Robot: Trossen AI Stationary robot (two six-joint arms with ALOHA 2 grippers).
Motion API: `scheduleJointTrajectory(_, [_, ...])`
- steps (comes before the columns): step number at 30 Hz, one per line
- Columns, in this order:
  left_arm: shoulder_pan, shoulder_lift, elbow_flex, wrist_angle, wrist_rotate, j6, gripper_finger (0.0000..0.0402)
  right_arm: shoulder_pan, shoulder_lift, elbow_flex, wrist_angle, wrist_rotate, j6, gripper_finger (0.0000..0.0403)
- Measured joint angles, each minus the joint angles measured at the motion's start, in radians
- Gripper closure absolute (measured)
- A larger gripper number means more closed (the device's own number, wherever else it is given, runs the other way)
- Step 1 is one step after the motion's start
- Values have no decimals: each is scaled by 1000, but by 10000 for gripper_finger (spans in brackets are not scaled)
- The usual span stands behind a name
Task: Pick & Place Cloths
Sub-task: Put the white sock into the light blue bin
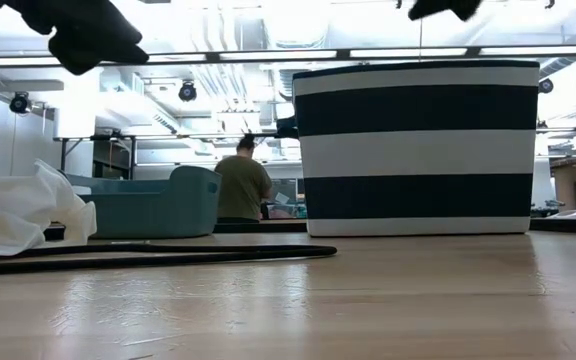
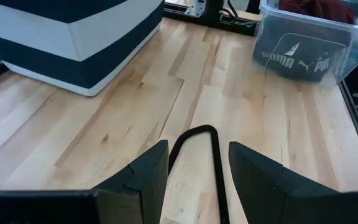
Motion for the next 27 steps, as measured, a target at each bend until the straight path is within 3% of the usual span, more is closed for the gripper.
scheduleJointTrajectory(10, [-3, 3, -37, 64, -37, -13, 227, 192, -234, -375, 350, 78, -9, 394])
scheduleJointTrajectory(16, [-3, 3, -59, 79, -39, -13, 227, 239, -358, -541, 471, 131, -64, 394])
scheduleJointTrajectory(23, [-3, 8, -62, 79, -42, -13, 227, 234, -512, -718, 556, 116, -79, 394])
scheduleJointTrajectory(27, [-3, 8, -62, 82, -42, -13, 227, 233, -612, -831, 633, 17, -129, 394])
